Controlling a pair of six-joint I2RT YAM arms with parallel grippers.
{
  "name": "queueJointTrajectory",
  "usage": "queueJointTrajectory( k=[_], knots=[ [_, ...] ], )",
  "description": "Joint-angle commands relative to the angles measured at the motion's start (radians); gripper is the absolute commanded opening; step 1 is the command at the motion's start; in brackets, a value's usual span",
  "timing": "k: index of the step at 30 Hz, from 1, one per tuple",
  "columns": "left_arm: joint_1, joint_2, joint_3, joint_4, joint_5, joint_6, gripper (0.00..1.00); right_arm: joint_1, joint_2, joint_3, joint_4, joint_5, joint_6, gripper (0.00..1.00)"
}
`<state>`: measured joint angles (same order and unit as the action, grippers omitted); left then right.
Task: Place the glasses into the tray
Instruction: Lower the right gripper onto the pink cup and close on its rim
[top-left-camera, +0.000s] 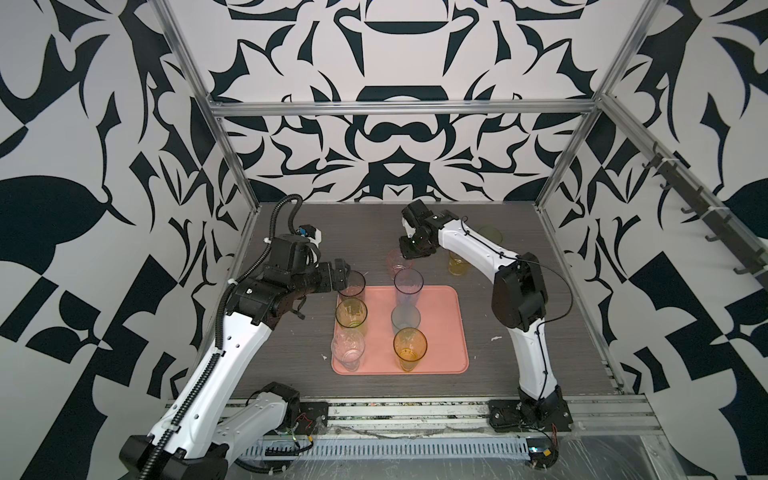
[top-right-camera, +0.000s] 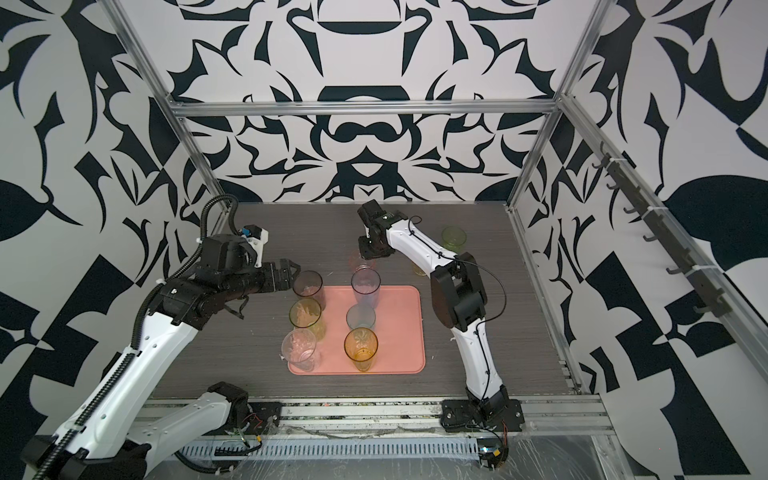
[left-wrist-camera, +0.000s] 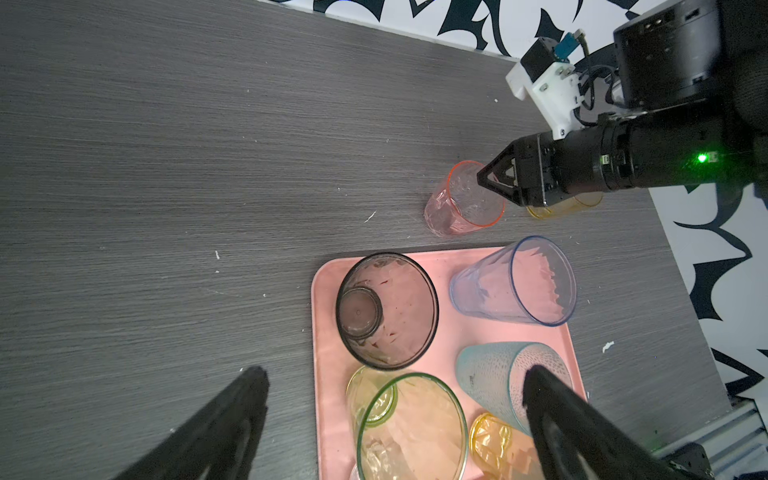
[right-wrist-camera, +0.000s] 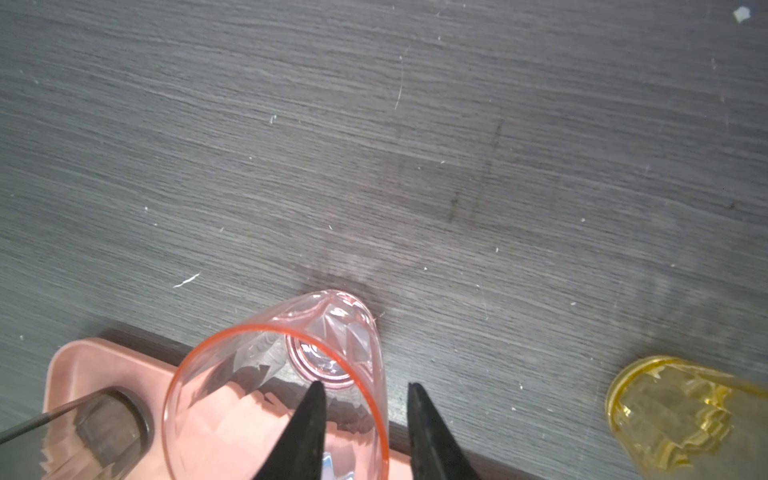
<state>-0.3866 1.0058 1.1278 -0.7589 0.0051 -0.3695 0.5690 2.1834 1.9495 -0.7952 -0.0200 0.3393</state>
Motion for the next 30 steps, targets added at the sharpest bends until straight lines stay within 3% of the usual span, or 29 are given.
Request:
queueJointTrajectory(
  k=[1,15,26,30],
  knots=[
    [-0.003,0.002,0.020,0.009,0.013,-0.006,0.99,-0.005,0.002,0.040,-0.011,-0.003,-0.005,0.34],
    [-0.003,0.005,0.029,0.006,0.015,-0.007,0.99,-0.006,0.012,0.048,-0.019,-0.009,-0.005,0.20],
    [-0.002,0.004,0.024,0.005,0.023,-0.013,1.00,-0.007,-0.003,0.054,-0.042,-0.001,-0.008,0.00],
    [-0.002,-0.003,0.023,0.005,0.022,-0.014,0.99,-0.006,-0.024,0.060,-0.058,-0.004,-0.009,0.00]
  ],
)
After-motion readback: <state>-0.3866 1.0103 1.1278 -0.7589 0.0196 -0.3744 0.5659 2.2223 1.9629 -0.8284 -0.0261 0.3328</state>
